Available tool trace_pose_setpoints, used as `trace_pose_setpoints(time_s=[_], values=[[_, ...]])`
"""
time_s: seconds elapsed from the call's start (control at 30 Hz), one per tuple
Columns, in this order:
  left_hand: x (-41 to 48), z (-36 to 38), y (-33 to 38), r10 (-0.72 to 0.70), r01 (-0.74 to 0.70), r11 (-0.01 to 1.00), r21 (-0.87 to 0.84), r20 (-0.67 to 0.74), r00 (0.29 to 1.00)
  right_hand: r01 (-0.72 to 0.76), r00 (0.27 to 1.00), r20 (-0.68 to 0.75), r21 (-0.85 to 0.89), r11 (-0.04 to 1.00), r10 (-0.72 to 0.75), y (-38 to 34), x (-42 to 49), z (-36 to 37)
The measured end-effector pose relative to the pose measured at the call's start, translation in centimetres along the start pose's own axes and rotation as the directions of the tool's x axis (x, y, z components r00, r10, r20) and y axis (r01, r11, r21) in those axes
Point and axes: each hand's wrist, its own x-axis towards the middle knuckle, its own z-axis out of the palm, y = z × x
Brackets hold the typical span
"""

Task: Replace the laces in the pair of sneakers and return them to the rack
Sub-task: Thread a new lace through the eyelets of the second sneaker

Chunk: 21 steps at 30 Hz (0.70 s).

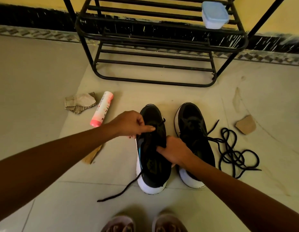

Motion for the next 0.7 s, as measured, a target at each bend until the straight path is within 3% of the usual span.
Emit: trace_pose_setpoints(time_s=[0.07,0.2,0.37,0.5,0.7], values=[[0.7,1.3,0.1,0.005,-0.001,0.998,0.069,-0.054,0.999,-0.02,0.999,0.035,0.069,0.997,0.017,-0.1,0.1,-0.3],[2.6,2.3,-0.3,-0.168,0.131,0.976,-0.174,-0.223,0.96,-0.125,0.989,0.125,0.443,0.888,0.077,-0.6,0.9,-2.2],[4.2,2.0,-1.2,-0.382,0.329,0.791,-0.516,0.004,0.924,-0.112,0.987,-0.008,0.687,0.718,0.162,-0.9,2.8,-4.0],[4.8,1.3,-1.7,-0.42,0.312,0.685,-0.658,-0.006,0.907,-0.061,0.969,-0.109,0.768,0.638,0.224,-1.3,4.9,-3.5],[5.4,0.9,-1.9,-0.37,0.176,0.632,-0.755,-0.094,0.924,0.044,0.929,-0.227,0.852,0.522,0.293,-2.2,6.5,-3.5]])
